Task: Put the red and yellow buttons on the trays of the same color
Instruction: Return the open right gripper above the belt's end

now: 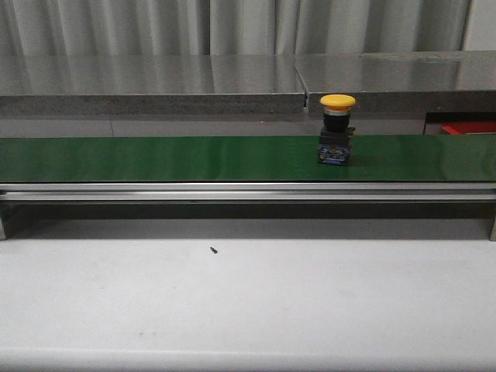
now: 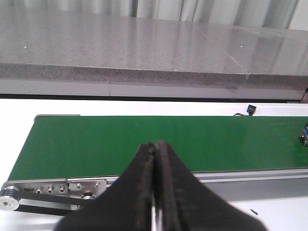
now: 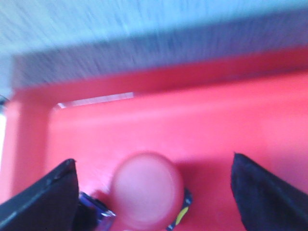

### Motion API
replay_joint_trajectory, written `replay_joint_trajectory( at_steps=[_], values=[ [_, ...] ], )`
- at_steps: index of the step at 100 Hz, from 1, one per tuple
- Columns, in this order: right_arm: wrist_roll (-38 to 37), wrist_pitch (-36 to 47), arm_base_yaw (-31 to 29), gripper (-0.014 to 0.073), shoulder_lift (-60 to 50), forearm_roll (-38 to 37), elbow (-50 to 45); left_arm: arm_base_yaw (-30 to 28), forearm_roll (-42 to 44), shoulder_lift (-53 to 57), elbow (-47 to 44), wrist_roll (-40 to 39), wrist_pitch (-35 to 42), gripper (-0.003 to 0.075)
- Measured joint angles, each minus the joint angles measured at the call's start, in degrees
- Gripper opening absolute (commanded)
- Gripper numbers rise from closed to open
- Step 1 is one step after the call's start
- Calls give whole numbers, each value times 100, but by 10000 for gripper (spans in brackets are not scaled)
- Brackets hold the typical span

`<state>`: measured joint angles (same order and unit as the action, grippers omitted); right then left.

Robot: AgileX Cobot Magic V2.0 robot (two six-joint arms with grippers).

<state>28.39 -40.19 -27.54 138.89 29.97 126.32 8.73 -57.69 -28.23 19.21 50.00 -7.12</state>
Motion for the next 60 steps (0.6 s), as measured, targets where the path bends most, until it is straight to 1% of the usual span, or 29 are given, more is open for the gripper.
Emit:
replay_joint_trajectory(
  at_steps=[11, 23, 39, 60],
  values=[
    [0, -85, 0, 643, -365, 0, 0, 0, 0, 0, 0, 0, 0, -19],
    [-11, -437, 0, 643, -866, 0, 11, 0, 0, 0, 0, 0, 0, -19],
    [0, -1090, 0, 643, -1419, 0, 11, 0, 0, 0, 0, 0, 0, -19],
    [33, -2257, 0, 643, -1947, 0, 11, 0, 0, 0, 0, 0, 0, -19]
  ],
)
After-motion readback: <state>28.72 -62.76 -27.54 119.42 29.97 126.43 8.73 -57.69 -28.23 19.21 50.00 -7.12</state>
